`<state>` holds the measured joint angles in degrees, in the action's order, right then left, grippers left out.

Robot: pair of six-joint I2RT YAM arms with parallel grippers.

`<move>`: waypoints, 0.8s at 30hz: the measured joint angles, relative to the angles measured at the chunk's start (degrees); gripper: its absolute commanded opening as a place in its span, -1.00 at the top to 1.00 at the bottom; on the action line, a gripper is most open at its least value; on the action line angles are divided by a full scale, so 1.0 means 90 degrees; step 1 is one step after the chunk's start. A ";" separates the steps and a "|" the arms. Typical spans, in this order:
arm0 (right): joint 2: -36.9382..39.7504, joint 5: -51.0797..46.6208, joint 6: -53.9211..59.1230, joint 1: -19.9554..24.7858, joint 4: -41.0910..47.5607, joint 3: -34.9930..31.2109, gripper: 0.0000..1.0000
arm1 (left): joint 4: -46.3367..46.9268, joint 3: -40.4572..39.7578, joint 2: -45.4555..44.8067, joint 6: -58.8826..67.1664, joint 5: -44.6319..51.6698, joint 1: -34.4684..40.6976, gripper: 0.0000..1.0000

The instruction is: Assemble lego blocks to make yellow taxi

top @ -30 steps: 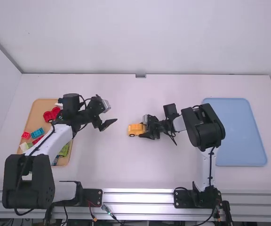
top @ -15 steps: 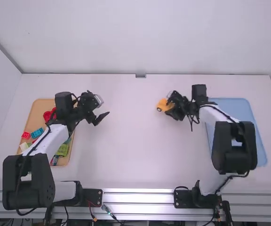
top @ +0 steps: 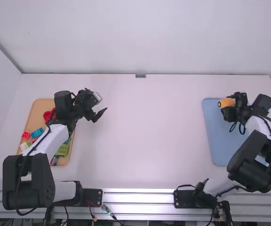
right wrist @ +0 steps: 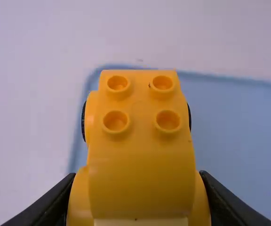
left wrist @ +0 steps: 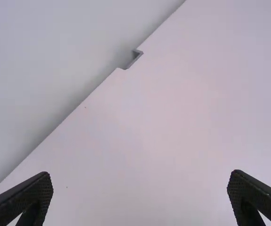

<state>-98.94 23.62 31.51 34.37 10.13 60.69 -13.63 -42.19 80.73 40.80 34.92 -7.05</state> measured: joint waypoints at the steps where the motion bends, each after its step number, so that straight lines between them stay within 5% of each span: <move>1: -0.0160 -0.0129 -0.0153 0.0124 -0.0114 0.0000 -0.01 | -0.0078 0.0000 0.0000 -0.0223 -0.0017 -0.0002 -0.98; 11: -0.1309 -0.0986 -0.0860 0.0056 -0.0418 -0.0002 -0.26 | -0.0112 0.0000 0.0000 -0.1246 -0.0607 0.0000 -0.97; 13: -0.1307 -0.1154 -0.0976 -0.0007 -0.0430 0.0000 -0.42 | -0.0063 0.0000 0.0000 -0.1608 -0.1071 0.0005 -0.98; 15: -0.1307 -0.1319 -0.1105 -0.0066 -0.0352 0.0007 -0.97 | -0.0019 0.0000 0.0000 -0.1807 -0.1297 0.0005 -0.98; 24: -0.1178 -0.2356 -0.1491 -0.0551 0.1042 0.0510 -0.98 | 0.0090 0.0000 -0.0032 -0.2276 -0.1950 0.0279 -0.98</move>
<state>-109.54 2.42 18.09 29.41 19.51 65.28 -12.82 -42.19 80.44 20.32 17.37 -4.54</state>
